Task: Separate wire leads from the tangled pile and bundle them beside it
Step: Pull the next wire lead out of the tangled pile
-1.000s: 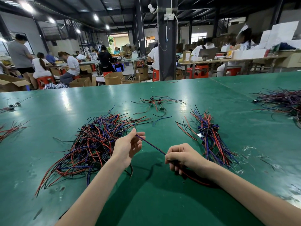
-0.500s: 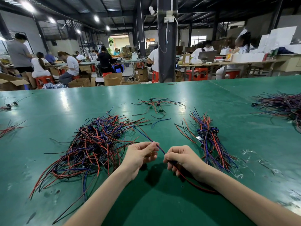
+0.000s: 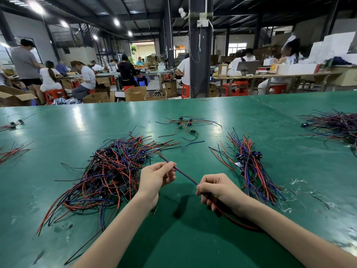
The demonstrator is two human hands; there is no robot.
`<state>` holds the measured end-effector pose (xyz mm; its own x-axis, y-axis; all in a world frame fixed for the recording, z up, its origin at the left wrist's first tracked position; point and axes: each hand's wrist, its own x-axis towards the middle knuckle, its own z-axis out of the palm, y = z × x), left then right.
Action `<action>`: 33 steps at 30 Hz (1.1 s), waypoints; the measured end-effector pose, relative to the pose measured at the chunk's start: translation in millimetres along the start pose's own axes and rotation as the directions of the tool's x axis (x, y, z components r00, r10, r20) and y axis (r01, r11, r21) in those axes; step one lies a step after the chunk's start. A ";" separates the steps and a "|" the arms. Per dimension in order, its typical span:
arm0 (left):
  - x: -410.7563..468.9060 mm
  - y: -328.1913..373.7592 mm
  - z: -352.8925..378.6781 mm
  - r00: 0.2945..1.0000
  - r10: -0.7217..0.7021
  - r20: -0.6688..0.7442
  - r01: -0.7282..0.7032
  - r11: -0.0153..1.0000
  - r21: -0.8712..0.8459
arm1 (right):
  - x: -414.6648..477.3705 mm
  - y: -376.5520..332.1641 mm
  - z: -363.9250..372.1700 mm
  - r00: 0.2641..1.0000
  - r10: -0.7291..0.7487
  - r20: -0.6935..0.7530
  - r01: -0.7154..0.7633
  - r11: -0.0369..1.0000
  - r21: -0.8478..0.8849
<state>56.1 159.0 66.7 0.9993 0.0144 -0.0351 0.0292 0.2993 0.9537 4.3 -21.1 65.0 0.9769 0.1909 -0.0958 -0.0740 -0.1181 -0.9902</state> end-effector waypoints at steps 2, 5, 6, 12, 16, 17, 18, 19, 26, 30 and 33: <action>3.8 1.7 -4.7 0.999 0.023 -0.037 -0.023 1.000 -0.001 | 0.0 0.3 -0.1 1.000 -0.001 0.001 0.001 1.000 -0.003; 8.6 2.7 -9.6 0.996 0.052 -0.073 -0.052 0.999 0.004 | 0.6 0.4 0.2 1.000 0.004 0.000 -0.004 1.000 -0.008; 9.9 2.3 -10.6 0.995 0.059 -0.081 -0.058 0.998 0.007 | 0.8 0.6 0.3 1.000 0.006 -0.001 -0.006 1.000 -0.010; 12.9 0.5 -12.1 0.992 0.081 -0.097 -0.078 0.996 0.032 | 0.7 0.6 0.4 1.000 0.010 0.002 -0.010 1.000 -0.005; 12.0 1.2 -11.7 0.989 0.096 -0.115 -0.093 0.995 0.031 | 0.4 1.1 0.2 1.000 0.011 0.007 -0.011 1.000 -0.001; 11.5 1.4 -11.5 0.987 0.112 -0.119 -0.105 0.993 0.056 | 0.1 0.8 0.1 1.000 0.011 0.010 -0.011 1.000 -0.002; 11.1 1.5 -11.4 0.983 0.136 -0.124 -0.125 0.988 0.093 | -0.2 0.5 0.2 1.000 0.011 0.012 -0.011 1.000 -0.003; 10.7 1.9 -11.5 0.978 0.167 -0.128 -0.149 0.979 0.135 | -0.4 0.2 0.2 1.000 0.012 0.014 -0.012 1.000 -0.002; 9.8 4.4 -11.9 0.976 0.160 -0.145 -0.139 0.979 0.149 | -1.7 -0.3 -0.3 1.000 0.014 0.015 -0.014 1.000 -0.004; 9.8 7.7 -10.6 0.988 0.056 -0.142 -0.053 0.998 0.030 | -1.4 0.0 -0.8 1.000 0.010 0.021 -0.010 1.000 -0.004; 9.3 12.1 -9.3 0.991 -0.045 -0.123 0.034 0.995 -0.089 | -0.5 1.6 -1.9 1.000 0.006 0.024 -0.006 1.000 -0.002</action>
<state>65.6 171.7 75.2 0.9864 0.1182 -0.1142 0.0607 0.3835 0.9216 4.0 -23.2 63.6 0.9713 0.2139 -0.1042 -0.0795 -0.1214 -0.9894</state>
